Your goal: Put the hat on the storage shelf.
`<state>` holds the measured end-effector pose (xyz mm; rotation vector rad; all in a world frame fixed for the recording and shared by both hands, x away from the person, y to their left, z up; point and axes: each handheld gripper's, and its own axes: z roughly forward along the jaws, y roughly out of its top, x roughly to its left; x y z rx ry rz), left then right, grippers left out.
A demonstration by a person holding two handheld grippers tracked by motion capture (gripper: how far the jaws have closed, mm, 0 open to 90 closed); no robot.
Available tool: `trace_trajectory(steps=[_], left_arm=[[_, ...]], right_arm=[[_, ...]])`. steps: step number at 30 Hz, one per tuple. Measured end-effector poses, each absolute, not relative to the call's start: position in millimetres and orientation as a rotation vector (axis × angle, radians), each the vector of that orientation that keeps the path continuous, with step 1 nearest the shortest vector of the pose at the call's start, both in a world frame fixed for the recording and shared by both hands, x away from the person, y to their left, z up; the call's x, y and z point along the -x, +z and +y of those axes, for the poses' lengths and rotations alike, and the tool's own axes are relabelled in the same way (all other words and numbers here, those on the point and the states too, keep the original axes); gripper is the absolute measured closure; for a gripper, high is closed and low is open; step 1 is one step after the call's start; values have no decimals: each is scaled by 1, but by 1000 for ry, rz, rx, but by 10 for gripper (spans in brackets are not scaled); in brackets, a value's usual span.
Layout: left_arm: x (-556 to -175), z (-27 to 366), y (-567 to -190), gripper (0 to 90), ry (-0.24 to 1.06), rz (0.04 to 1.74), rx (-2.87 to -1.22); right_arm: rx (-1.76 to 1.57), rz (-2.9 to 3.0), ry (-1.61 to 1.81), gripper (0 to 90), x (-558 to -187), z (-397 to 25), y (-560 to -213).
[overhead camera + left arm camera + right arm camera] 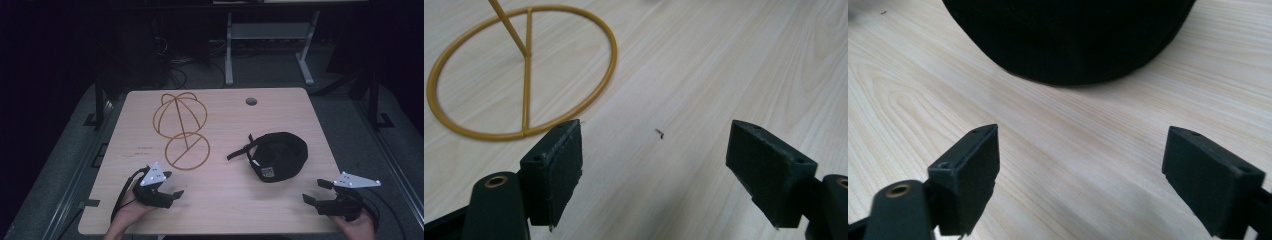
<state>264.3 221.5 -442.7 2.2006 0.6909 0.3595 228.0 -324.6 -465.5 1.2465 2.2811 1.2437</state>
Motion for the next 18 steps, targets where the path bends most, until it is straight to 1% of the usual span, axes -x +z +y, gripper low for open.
trace_trajectory(steps=[18], left_arm=[[-261,203,-433,227,351,620,-2212]], right_arm=[[-1216,2273,1283,143,-226,-321,-462]])
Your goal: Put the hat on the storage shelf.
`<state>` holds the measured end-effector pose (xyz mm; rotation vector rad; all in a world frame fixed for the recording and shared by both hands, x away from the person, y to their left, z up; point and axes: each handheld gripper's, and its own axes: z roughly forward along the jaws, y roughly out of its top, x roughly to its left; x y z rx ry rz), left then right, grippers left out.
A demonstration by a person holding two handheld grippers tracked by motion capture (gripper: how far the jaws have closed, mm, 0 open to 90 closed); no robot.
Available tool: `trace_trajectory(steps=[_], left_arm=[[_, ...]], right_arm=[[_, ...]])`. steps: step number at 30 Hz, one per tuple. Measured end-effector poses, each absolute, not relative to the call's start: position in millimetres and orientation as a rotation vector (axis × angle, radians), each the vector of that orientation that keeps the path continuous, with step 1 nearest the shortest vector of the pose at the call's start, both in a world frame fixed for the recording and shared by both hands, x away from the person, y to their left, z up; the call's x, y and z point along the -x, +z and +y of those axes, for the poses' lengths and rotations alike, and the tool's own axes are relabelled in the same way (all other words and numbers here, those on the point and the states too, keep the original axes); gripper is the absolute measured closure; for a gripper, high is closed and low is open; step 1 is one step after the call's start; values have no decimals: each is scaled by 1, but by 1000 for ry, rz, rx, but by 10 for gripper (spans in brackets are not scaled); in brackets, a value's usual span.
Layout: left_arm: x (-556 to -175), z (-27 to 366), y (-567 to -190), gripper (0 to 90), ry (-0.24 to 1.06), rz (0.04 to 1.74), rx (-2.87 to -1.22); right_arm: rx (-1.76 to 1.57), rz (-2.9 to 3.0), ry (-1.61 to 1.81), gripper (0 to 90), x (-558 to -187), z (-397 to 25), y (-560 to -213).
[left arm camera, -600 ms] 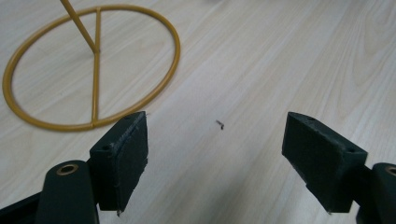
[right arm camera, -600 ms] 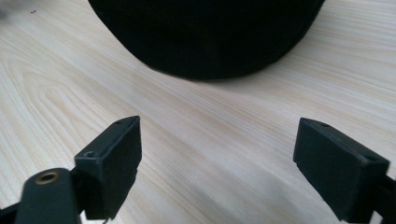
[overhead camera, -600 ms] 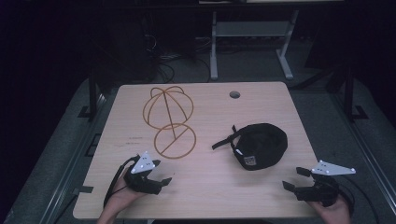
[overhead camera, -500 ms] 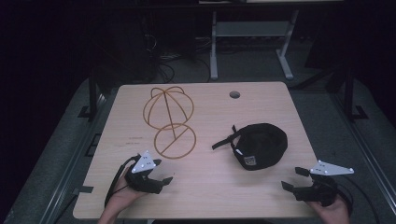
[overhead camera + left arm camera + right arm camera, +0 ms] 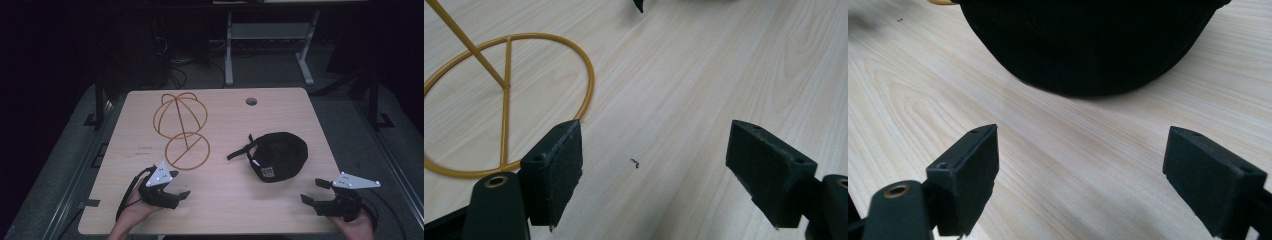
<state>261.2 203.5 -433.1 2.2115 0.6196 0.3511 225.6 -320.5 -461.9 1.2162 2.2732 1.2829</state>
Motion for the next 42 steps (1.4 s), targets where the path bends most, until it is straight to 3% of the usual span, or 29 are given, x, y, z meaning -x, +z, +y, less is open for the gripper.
trace_trajectory(steps=[23,42], left_arm=[[-268,174,-422,238,320,532,-2231],[-285,118,-398,247,239,390,-2256]], right_arm=[[-1214,2282,1288,142,-227,-320,-462],[-1217,2295,1306,142,-228,-319,-462]])
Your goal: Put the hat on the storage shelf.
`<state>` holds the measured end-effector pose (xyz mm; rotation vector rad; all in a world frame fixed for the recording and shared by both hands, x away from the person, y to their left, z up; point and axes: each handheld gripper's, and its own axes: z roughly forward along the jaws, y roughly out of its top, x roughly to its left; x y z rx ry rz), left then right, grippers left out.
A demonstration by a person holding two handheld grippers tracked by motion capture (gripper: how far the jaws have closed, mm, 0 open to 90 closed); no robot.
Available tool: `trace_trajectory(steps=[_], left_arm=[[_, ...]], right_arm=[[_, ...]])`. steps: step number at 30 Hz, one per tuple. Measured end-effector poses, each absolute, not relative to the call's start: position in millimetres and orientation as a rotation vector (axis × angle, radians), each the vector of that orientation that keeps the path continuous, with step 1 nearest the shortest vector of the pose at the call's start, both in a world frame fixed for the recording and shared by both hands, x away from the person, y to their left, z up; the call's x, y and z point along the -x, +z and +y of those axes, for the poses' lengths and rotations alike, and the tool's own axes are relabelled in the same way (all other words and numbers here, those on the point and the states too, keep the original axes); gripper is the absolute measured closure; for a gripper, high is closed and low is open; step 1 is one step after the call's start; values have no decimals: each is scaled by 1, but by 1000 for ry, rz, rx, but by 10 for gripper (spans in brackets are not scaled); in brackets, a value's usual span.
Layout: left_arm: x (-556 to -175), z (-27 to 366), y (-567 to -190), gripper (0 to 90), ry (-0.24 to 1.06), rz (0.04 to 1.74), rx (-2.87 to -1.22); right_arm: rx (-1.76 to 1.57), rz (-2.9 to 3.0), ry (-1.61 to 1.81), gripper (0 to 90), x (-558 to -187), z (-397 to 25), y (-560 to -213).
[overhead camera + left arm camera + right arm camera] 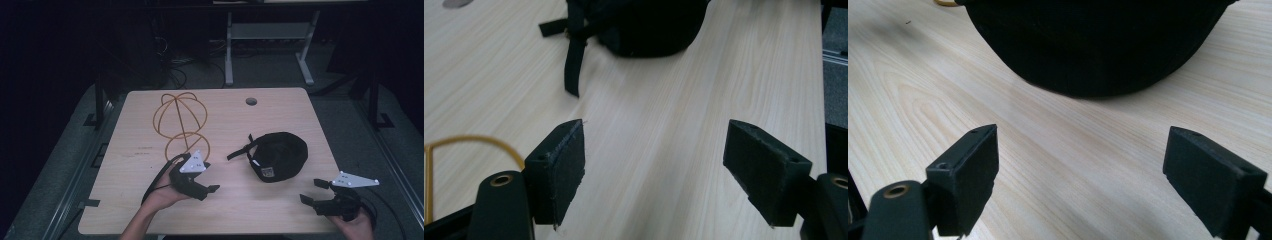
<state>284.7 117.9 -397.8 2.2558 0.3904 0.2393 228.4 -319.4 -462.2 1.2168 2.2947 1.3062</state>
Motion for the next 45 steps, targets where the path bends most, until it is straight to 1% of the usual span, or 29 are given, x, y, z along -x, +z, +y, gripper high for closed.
trace_trajectory(steps=[11,19,24,26,30,32,41,43,45], left_arm=[[-296,70,-376,247,202,256,-2286],[-305,46,-373,248,154,219,-2299],[-308,31,-373,251,147,184,-2308],[-310,26,-372,266,152,164,-2319],[-315,14,-371,271,147,128,-2341],[-317,8,-371,297,135,118,-2347],[-325,-16,-376,349,98,64,-2382],[-326,-20,-378,383,97,38,-2396],[-327,-25,-380,396,86,20,-2409]], right_arm=[[-1219,2311,1310,142,-228,-316,-462],[-1205,2316,1325,142,-228,-315,-462],[-1205,2315,1334,142,-229,-314,-462],[-1201,2317,1334,142,-229,-314,-462],[-1205,2311,1342,142,-228,-314,-461],[-1206,2312,1344,142,-228,-315,-461],[-1195,2320,1355,143,-230,-315,-462],[-1194,2327,1352,143,-231,-315,-462],[-1192,2329,1352,143,-231,-315,-462]])
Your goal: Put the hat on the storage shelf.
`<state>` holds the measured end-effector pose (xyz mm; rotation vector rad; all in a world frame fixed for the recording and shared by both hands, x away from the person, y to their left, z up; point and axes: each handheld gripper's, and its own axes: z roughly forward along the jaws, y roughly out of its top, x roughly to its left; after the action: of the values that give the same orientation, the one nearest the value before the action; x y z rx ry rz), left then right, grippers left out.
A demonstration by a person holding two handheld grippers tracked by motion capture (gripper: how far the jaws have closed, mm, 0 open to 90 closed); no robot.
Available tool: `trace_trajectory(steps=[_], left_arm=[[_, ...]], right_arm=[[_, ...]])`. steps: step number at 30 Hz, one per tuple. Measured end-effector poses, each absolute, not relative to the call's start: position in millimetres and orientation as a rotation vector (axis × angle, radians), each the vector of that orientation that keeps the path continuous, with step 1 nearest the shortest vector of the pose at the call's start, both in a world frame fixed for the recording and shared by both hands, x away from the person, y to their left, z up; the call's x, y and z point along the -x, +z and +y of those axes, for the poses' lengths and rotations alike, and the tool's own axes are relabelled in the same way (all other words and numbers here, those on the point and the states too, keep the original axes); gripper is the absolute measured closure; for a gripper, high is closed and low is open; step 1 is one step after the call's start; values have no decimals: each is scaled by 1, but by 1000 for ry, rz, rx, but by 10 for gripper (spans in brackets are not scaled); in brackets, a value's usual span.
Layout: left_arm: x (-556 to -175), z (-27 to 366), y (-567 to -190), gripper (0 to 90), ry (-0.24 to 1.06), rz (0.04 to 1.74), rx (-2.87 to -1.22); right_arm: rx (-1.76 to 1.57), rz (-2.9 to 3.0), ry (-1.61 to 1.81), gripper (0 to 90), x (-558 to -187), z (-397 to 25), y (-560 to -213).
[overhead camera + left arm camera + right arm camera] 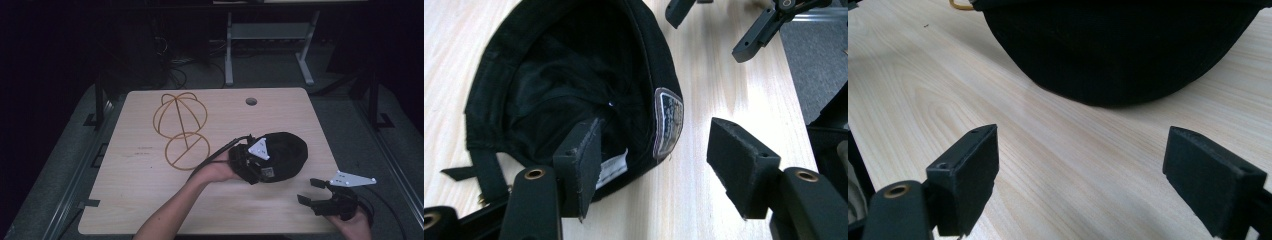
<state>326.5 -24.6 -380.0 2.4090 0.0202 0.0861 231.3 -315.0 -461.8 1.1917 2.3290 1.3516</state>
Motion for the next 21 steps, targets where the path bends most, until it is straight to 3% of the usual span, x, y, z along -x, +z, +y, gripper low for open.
trace_trajectory(steps=[10,21], left_arm=[[-326,-39,-395,444,74,-20,-2519],[-323,-42,-400,694,51,-76,-2534]], right_arm=[[-1197,2335,1369,144,-232,-316,-462],[-1202,2340,1404,148,-232,-316,-466]])
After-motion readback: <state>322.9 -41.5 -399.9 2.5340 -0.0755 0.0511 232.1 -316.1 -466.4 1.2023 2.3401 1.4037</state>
